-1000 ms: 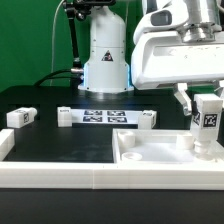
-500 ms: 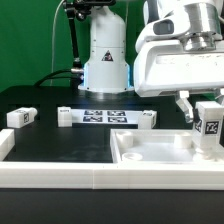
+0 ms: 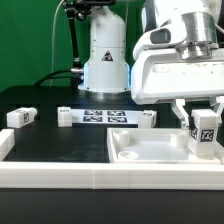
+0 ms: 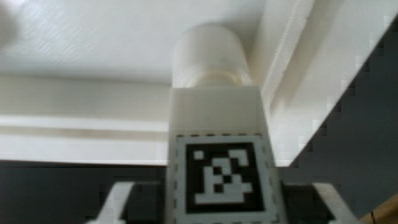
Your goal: Assemble one leg
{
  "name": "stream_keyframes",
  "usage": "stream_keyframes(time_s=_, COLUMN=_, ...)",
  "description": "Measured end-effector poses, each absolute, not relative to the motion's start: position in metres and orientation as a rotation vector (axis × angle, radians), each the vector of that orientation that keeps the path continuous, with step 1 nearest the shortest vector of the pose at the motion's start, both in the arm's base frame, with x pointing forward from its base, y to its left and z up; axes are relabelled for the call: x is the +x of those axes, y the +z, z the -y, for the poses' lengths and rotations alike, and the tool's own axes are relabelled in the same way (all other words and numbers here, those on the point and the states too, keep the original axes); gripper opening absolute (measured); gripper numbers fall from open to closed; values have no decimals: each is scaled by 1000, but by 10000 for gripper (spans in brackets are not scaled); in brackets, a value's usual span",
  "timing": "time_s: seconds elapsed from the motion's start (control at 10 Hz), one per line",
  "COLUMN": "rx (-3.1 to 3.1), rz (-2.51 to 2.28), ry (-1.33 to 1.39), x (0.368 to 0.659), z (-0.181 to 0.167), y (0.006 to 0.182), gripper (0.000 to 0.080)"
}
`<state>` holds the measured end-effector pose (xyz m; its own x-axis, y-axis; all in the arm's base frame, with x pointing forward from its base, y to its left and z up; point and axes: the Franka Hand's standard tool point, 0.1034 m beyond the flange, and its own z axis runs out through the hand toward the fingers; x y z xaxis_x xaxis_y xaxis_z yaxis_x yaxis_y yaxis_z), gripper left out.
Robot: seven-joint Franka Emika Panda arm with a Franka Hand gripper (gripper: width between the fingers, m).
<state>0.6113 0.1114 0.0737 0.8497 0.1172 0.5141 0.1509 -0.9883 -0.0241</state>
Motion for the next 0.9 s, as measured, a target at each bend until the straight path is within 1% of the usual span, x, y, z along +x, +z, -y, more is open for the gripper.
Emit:
stream_keyframes(time_s=0.3, rx=-2953, rz=212, ry=-852, x=613, z=-111, y=74, gripper=291)
stream_keyframes(time_s=0.4, rx=-2954, rz=212, ry=-852, x=613, z=-111, y=74, gripper=360)
stream_keyframes(time_s=0.5, rx=-2954, rz=212, ry=-852, x=613, z=-111, y=74, gripper=360)
stream_keyframes(time_s=0.6, rx=-2954, rz=212, ry=-852, x=613, z=-111, y=74, gripper=496)
stream_keyframes(time_s=0.7, rx=-2954, rz=212, ry=-852, x=613, z=-111, y=74, gripper=615)
stream_keyframes(time_s=0.8, rx=-2954, rz=212, ry=-852, x=613, z=-111, y=74, gripper=615)
stream_keyframes(time_s=0.9, rx=-2954, rz=212, ry=-852, x=613, z=-111, y=74, gripper=643)
